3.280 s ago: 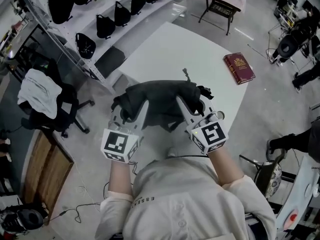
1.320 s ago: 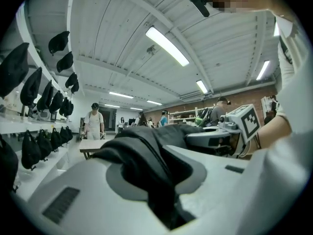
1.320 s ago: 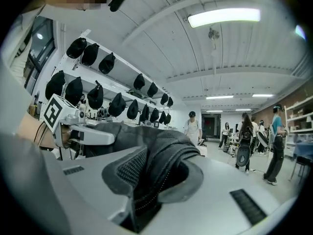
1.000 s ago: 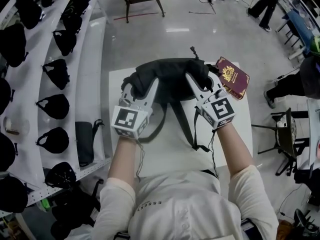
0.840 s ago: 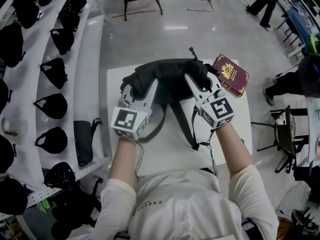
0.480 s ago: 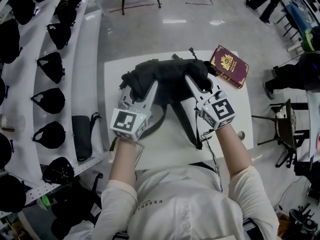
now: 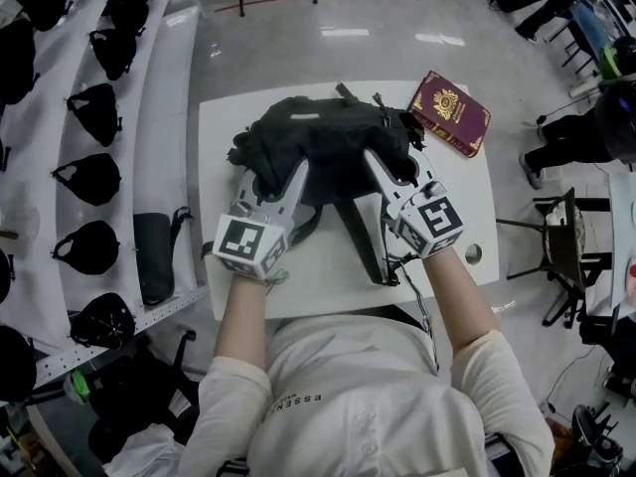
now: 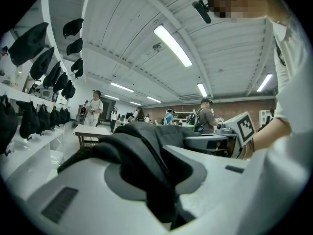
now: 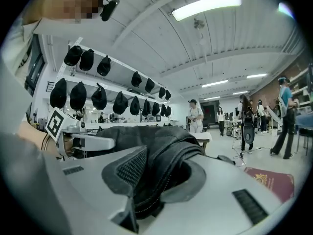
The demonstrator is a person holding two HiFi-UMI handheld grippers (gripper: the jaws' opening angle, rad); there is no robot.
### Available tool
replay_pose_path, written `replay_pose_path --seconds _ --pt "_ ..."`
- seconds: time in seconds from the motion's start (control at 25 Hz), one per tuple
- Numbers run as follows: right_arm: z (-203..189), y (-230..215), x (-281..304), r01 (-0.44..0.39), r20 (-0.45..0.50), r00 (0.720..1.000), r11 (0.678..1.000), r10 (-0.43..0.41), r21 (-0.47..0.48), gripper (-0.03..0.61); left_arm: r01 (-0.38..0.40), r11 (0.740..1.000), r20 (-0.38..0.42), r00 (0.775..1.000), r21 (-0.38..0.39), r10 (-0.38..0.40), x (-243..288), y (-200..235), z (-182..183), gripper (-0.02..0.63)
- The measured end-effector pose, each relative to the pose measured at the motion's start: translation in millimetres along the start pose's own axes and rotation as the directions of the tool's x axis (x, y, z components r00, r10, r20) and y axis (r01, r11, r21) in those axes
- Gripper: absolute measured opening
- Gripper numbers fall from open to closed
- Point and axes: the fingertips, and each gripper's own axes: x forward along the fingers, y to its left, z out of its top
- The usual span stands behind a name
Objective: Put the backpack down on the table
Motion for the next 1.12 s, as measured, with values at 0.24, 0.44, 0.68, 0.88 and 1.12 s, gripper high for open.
replay_pose_path --seconds 0.24,0.44,0.68,0.88,1.12 --pt "-12 11 -20 -0.017 0.015 1.000 1.000 0.017 0.018 0.098 -0.025 1.000 -0.004 1.000 -0.004 0.025 -15 -16 -13 0.094" --pt "-25 28 -41 -0.038 0.007 0.999 0.998 0.037 0.042 0.101 -0.052 0.998 -0.025 0.998 -0.042 0.051 -36 -33 -29 0.098" --pt "-42 47 -66 -0.058 -0.027 0.998 0.997 0.060 0.056 0.107 -0.070 0.992 -0.059 0.996 -0.102 0.064 -60 -55 -50 0.103" --pt "-60 62 -85 -0.070 -0.054 0.996 0.995 0.074 0.073 0.115 -0.055 0.992 -0.087 0.995 -0.111 0.045 -79 -73 -67 0.106" --pt "-88 76 -106 -0.086 -0.075 0.993 0.991 0.094 0.102 0.123 -0.031 0.994 -0.093 0.995 -0.102 0.021 -97 -92 -95 0.110"
